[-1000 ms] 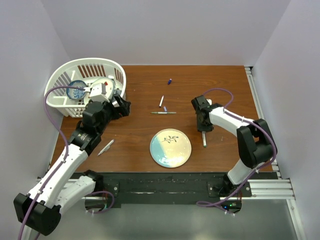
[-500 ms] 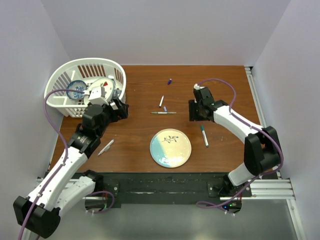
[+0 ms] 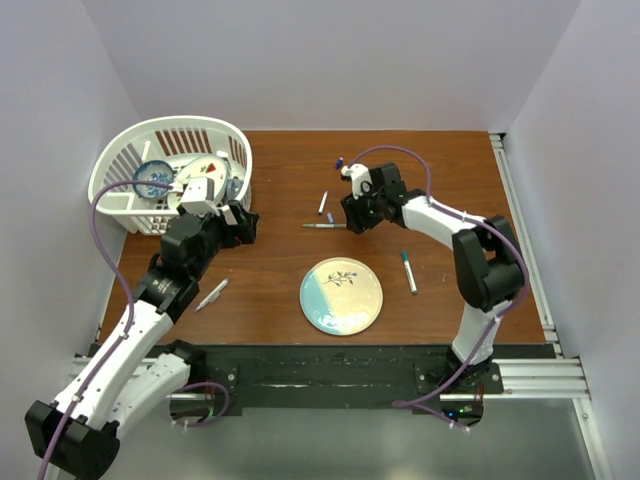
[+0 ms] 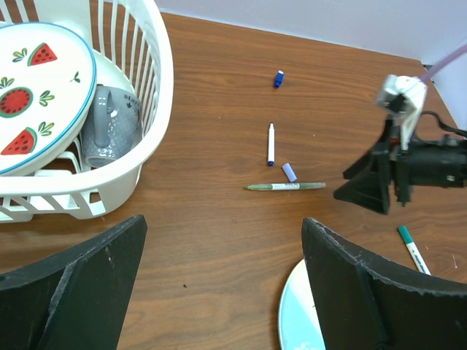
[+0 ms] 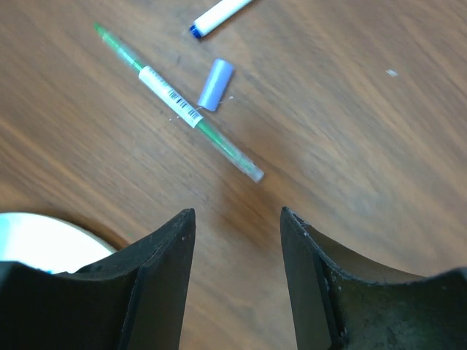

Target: Insert the pens into the pen caps

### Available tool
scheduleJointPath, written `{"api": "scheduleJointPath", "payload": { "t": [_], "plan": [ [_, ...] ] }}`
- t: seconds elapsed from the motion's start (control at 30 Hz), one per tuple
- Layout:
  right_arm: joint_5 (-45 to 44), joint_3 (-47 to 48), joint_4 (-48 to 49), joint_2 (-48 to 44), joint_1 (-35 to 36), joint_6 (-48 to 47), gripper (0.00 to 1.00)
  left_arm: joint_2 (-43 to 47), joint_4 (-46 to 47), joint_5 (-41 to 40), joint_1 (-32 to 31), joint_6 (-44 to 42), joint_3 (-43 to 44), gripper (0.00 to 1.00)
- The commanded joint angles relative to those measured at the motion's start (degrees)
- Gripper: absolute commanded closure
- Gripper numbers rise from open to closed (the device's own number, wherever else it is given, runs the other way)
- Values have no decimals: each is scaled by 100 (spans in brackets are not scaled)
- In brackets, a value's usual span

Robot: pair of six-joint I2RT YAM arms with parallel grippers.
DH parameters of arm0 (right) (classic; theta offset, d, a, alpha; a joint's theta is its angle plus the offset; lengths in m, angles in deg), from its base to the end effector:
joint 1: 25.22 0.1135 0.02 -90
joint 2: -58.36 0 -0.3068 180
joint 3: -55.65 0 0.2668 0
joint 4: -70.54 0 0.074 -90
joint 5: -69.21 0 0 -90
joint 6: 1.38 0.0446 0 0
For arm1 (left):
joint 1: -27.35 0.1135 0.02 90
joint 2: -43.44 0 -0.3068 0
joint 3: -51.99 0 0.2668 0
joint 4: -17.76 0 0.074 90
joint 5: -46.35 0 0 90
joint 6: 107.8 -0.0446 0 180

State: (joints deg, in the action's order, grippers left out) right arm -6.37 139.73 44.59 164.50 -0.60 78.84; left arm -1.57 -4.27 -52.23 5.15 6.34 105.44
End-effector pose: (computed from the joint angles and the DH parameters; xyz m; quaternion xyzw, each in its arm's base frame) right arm 0.3872 0.1896 0.2209 -0.3168 0.8715 0.1621 0.3373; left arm 0.1708 -0.0625 0.3419 -0.0595 0.7827 -0.1886 0.5901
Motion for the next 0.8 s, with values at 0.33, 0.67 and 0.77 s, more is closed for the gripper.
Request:
{"api": "scheduleJointPath", "payload": {
  "t": [0.33, 0.67, 0.77],
  "plan": [
    [510, 1161, -603, 933, 104, -1474, 49, 186, 280, 146, 31, -199, 95, 7],
    [141, 1583, -910, 1347, 385, -1650, 49, 283, 271, 32, 31, -243, 69, 7],
    [27, 1636, -1104, 1426, 464, -1711, 52, 309, 253, -12, 31, -269, 69, 6]
  ]
}}
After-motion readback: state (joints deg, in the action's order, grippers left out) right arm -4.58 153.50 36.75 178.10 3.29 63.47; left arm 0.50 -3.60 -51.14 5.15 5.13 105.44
